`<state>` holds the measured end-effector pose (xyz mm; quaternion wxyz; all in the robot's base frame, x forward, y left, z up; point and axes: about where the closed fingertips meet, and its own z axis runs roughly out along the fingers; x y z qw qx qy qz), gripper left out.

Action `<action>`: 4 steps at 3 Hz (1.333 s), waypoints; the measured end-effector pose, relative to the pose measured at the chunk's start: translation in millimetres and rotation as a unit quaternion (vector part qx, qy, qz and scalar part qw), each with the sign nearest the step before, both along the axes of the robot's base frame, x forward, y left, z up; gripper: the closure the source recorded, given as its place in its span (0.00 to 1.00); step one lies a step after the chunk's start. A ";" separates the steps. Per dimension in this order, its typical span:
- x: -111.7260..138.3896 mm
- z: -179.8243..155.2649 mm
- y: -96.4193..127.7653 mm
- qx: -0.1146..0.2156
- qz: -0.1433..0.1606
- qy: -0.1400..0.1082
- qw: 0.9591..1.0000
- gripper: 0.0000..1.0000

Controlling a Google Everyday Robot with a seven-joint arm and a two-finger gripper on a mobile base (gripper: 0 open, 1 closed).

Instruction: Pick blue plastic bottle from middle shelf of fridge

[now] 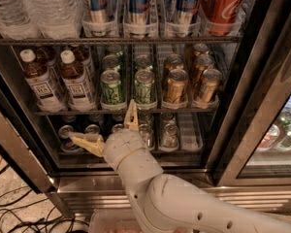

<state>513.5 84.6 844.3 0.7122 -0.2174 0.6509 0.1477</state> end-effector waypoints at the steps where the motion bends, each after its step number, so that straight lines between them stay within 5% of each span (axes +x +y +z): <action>1: 9.3 -4.5 17.9 -0.010 0.029 0.010 0.999 0.00; 2: 9.8 -4.5 19.4 -0.009 0.032 0.011 0.999 0.00; 4: 9.8 -4.5 19.4 -0.009 0.032 0.011 0.999 0.42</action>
Offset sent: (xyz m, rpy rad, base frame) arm 0.0083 0.0158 -0.0039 -0.0169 0.0173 0.0506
